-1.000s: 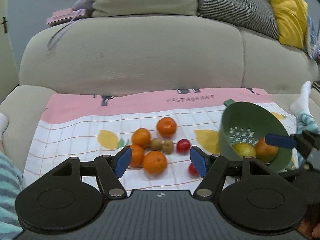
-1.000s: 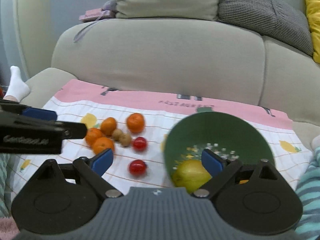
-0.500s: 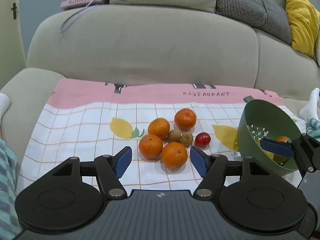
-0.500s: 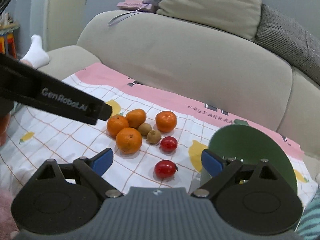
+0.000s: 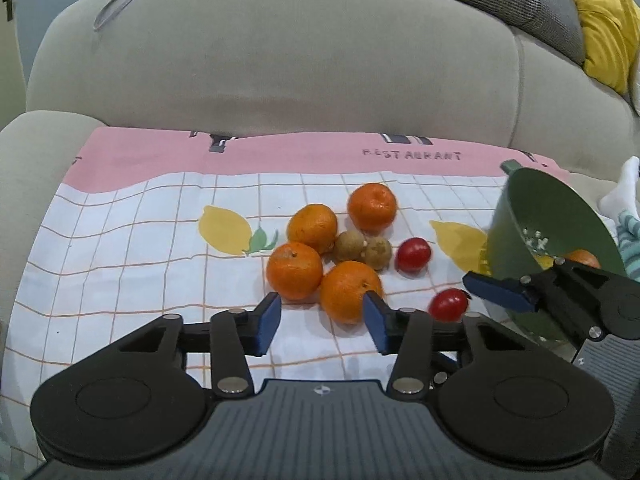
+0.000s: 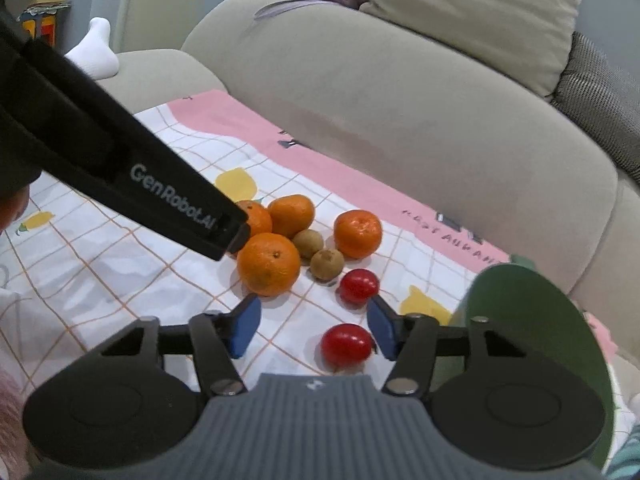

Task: Organize fruits
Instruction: 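Grasp a mandarin with the left gripper while the right gripper grasps another mandarin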

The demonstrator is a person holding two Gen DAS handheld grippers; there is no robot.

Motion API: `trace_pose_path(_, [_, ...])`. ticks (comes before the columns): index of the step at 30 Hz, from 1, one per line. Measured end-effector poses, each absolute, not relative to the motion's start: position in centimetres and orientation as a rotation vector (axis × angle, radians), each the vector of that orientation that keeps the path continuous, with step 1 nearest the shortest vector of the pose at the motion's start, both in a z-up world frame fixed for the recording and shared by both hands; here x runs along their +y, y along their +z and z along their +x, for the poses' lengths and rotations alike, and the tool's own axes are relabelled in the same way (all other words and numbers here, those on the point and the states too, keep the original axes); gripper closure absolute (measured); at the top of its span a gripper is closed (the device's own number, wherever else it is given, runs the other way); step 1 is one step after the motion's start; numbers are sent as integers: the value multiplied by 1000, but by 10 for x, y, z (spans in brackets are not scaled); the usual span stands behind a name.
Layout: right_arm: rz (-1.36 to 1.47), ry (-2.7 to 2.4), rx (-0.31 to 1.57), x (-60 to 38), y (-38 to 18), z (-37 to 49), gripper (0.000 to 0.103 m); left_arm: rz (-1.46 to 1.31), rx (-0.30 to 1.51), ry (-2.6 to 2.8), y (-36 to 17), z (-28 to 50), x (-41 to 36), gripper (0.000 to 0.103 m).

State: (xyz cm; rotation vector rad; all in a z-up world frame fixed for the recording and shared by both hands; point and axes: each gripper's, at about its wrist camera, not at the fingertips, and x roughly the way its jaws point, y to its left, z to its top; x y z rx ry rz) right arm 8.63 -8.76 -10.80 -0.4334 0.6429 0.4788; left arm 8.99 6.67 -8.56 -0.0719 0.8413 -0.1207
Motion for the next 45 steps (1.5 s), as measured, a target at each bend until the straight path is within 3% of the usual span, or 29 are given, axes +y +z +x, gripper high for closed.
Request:
trace_pose_path(3, [-402,500,662,-85,-112,95,50,-102,856,-90,-91,98,75,60])
trace_pose_path(21, [-265,571,741,-63,-134,135,53,-257,899,-114,-116,134,98,60])
trace_pose_path(29, [-233,563,761,-65,-136,144,58,-282,904,-122,-122,142,98,47])
trace_pose_path(35, [-246,547,767,-72,-133,142,58,-237,914,-132,-130,149,88,46])
trace_pose_path(45, [-254,553,755,-74,-134,141,58,-214,897,-130,-134,151,87,54])
